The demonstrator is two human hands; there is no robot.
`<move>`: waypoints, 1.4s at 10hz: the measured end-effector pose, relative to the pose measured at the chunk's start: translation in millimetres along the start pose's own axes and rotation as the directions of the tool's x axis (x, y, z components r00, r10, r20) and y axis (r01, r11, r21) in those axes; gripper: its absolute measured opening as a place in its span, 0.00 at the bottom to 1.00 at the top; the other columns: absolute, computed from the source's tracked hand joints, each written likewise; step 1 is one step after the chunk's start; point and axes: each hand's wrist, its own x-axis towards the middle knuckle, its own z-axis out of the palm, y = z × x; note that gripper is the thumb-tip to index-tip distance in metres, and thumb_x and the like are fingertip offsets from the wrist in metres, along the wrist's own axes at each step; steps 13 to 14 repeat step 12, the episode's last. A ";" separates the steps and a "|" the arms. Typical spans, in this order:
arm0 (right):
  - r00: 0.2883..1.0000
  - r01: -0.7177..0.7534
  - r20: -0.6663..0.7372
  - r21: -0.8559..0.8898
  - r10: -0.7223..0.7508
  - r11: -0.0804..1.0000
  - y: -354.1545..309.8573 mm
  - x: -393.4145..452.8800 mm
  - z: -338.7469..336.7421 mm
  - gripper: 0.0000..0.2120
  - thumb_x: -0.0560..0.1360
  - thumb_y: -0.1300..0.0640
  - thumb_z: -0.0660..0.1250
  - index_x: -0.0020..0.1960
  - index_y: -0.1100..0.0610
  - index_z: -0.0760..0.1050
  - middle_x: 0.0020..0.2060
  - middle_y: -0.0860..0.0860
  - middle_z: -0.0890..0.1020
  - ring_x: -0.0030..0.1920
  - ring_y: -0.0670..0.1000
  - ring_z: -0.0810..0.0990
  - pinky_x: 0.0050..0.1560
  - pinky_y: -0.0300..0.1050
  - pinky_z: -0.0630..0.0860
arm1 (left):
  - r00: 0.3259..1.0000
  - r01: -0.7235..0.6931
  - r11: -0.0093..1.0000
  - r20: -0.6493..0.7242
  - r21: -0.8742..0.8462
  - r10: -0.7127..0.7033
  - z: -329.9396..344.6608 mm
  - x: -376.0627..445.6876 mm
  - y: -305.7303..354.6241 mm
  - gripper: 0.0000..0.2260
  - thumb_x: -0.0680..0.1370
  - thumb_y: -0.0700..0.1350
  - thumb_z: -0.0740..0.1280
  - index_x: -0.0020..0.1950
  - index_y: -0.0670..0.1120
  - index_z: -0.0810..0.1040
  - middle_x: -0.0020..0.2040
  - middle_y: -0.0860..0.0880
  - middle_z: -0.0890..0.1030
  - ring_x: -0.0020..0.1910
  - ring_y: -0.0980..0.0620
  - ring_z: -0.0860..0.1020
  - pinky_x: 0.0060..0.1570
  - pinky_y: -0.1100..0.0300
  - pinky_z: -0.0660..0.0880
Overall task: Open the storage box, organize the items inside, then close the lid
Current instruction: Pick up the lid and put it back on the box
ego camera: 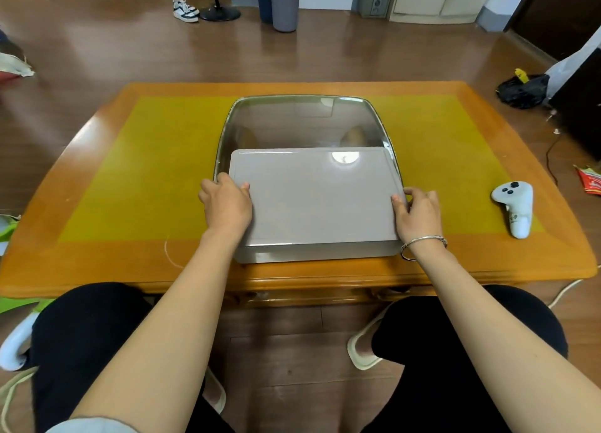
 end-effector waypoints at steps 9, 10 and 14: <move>0.998 -0.010 -0.065 0.121 0.018 0.993 -19.6 70.2 29.4 0.19 0.80 0.59 0.57 0.70 0.59 0.68 0.63 0.60 0.76 0.61 0.62 0.74 0.58 0.49 0.70 | 0.983 -0.163 0.975 0.106 0.150 0.149 31.7 64.1 38.4 0.21 0.84 0.52 0.49 0.75 0.46 0.58 0.64 0.34 0.69 0.57 0.35 0.74 0.54 0.45 0.71; 0.999 -0.024 -0.020 0.096 0.026 0.995 -21.1 70.2 24.6 0.20 0.80 0.57 0.57 0.71 0.58 0.67 0.63 0.59 0.76 0.61 0.63 0.74 0.58 0.51 0.70 | 0.986 -0.137 0.980 0.118 0.142 0.120 31.6 62.9 35.9 0.20 0.84 0.52 0.49 0.74 0.46 0.58 0.64 0.33 0.68 0.56 0.34 0.74 0.53 0.45 0.71; 0.974 0.210 -0.167 0.411 -0.154 0.887 -37.3 90.0 -56.8 0.25 0.76 0.43 0.63 0.70 0.52 0.66 0.64 0.52 0.75 0.62 0.50 0.75 0.59 0.44 0.73 | 0.987 -0.006 0.993 0.160 -0.117 0.025 9.1 72.0 16.8 0.31 0.81 0.61 0.49 0.79 0.46 0.50 0.74 0.35 0.62 0.71 0.36 0.64 0.67 0.44 0.62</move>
